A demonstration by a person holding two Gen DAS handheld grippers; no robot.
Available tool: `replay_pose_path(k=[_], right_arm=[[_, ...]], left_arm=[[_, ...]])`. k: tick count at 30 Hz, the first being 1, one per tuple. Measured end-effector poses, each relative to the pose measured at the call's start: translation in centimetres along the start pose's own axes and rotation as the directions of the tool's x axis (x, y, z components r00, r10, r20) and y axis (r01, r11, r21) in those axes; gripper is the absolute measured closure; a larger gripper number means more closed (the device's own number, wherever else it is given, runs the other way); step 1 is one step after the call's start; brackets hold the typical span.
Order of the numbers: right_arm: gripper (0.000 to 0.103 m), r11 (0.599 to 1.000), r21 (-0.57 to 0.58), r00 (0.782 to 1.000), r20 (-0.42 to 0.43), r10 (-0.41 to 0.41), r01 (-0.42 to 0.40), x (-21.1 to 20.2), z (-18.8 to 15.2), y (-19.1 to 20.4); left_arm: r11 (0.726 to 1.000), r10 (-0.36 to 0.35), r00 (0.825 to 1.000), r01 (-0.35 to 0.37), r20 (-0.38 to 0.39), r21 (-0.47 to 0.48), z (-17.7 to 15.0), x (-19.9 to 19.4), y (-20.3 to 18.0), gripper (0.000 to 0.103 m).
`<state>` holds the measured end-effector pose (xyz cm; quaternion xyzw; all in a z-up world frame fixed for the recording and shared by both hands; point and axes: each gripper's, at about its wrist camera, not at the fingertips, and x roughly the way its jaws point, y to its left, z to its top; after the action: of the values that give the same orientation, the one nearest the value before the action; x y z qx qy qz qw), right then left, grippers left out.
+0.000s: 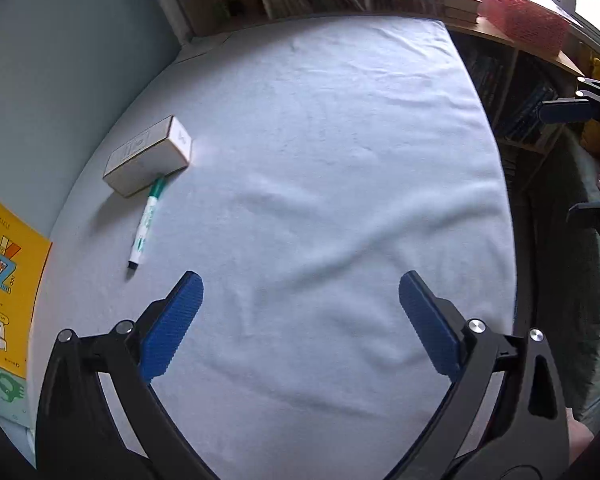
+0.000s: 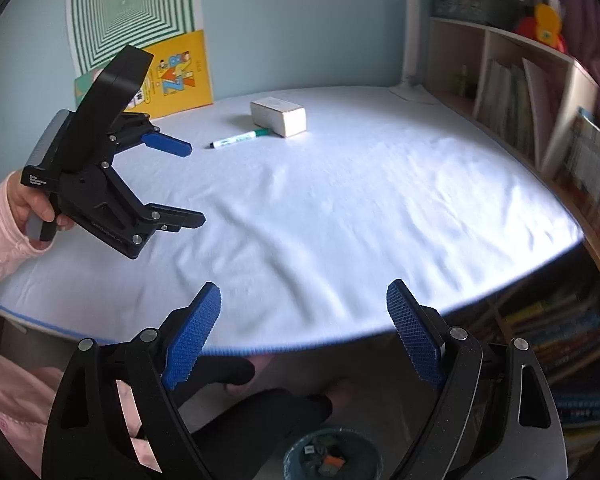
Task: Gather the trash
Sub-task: 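Return both open tools to the desk above the marker and box, then grasp the green marker with the left tool while the right tool grasps the white box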
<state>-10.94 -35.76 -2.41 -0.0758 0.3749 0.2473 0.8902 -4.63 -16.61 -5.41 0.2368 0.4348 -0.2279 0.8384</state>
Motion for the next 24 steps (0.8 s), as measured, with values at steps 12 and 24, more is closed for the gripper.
replay_pose_path(k=[12, 24], right_arm=[[0.018, 0.986, -0.139, 0.995, -0.041, 0.088, -0.093, 8.4, 9.1, 1.4], [0.018, 0.972, -0.185, 0.988, -0.086, 0.131, -0.145, 15.0, 13.6, 1.0]], left_arm=[[0.986, 0.063, 0.997, -0.07, -0.052, -0.15, -0.3, 2.4, 10.0, 0.007], [0.975, 0.057, 0.995, -0.074, -0.086, -0.209, 0.5, 6.6, 14.9, 0.007]])
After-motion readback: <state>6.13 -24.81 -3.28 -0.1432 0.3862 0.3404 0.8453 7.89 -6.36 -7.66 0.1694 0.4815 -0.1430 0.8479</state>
